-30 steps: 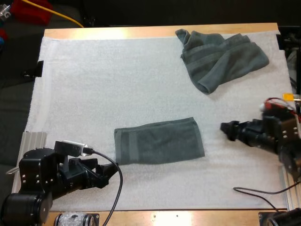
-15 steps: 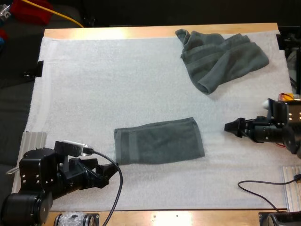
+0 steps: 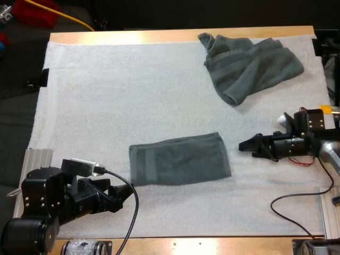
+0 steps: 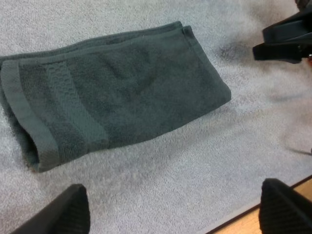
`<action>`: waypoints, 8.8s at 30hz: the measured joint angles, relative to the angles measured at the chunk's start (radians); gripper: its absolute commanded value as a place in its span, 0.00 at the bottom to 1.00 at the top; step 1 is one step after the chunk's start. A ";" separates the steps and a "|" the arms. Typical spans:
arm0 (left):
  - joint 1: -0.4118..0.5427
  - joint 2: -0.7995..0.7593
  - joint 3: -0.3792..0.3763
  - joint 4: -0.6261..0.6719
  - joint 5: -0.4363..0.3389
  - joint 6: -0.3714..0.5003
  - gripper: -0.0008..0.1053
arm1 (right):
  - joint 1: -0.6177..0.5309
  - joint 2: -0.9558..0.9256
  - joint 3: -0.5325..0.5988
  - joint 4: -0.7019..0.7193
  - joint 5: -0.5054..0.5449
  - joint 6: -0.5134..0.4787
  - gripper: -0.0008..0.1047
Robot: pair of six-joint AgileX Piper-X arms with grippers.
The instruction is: Pick towel from pile, fold and stack
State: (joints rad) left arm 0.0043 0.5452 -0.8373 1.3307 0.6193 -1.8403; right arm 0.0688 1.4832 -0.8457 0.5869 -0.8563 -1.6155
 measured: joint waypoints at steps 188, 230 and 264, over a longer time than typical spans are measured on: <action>0.000 0.000 0.000 -0.021 0.134 -0.008 0.66 | 0.726 0.018 -0.253 0.075 0.687 0.306 0.54; 0.000 0.301 0.064 -0.316 0.162 -0.042 0.68 | 0.726 -0.437 -0.253 0.306 0.794 0.251 0.78; -0.299 0.806 0.064 -0.747 0.099 -0.246 0.68 | 0.726 -0.437 -0.253 0.308 0.822 0.251 0.78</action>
State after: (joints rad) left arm -0.2945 1.3509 -0.7731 0.5839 0.7179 -2.0860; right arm 0.7948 1.0462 -1.0992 0.8946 -0.0339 -1.3643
